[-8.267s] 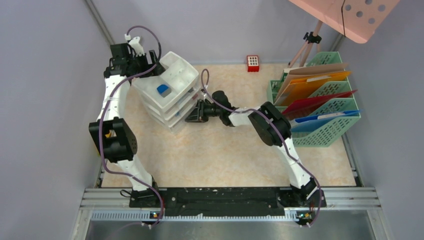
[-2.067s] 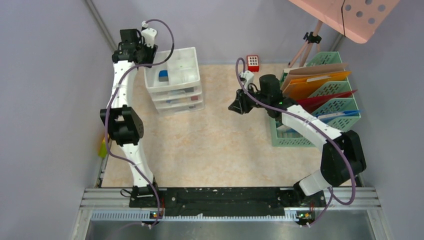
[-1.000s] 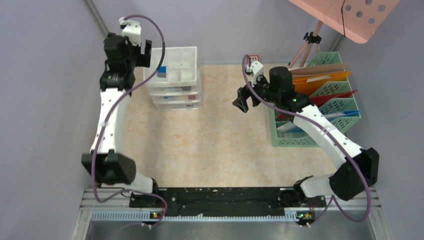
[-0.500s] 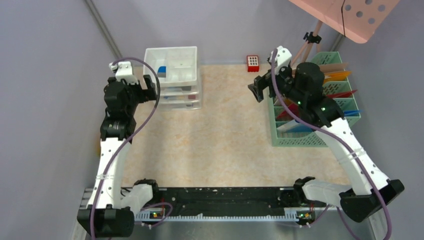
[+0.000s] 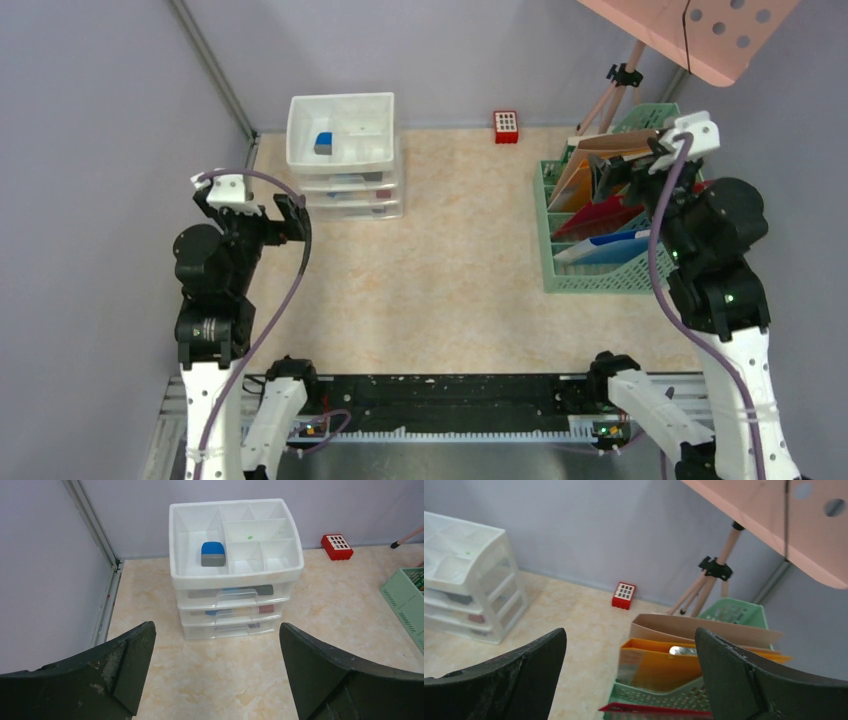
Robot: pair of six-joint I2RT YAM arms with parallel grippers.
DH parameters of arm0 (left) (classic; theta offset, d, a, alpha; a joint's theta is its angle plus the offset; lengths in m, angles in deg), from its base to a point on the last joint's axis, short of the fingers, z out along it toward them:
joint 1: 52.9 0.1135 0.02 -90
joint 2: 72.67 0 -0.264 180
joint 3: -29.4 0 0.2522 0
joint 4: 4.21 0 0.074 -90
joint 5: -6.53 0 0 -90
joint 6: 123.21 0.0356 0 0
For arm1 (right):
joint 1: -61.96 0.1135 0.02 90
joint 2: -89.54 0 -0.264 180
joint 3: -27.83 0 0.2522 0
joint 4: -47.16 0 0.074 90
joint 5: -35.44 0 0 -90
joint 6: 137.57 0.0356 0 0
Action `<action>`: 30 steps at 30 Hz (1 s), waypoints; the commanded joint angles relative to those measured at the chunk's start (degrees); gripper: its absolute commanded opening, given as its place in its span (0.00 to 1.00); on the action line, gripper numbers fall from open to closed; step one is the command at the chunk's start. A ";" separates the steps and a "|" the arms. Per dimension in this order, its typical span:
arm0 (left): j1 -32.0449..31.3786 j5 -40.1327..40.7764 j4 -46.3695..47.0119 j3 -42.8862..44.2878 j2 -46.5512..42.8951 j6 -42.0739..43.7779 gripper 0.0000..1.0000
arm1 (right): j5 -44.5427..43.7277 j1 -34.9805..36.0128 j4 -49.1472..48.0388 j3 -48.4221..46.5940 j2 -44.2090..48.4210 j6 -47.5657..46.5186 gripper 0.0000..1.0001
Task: Organize the desk
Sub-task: Reset both arms
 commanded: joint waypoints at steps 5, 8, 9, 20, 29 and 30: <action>0.27 -2.18 -2.60 -0.37 -6.11 0.66 0.99 | -3.99 -7.34 -0.16 8.22 9.74 0.27 0.99; 0.38 -1.40 -2.80 -0.46 -7.35 0.70 0.99 | -3.93 -9.38 0.18 10.90 12.28 0.67 0.99; 0.40 -1.15 -2.87 -0.53 -7.52 0.79 0.99 | -3.50 -9.91 0.11 11.98 13.16 0.81 0.99; 0.67 -1.70 -2.53 -1.85 -6.92 -0.30 0.99 | -0.52 -13.32 3.04 13.34 16.06 0.69 0.99; 0.99 -1.29 -1.56 -5.09 -6.67 -0.46 0.99 | 0.62 -13.38 3.41 13.31 15.64 0.96 0.98; 0.98 -1.28 -1.56 -5.18 -6.60 -0.50 0.99 | 0.79 -13.33 3.46 13.38 15.62 0.86 0.98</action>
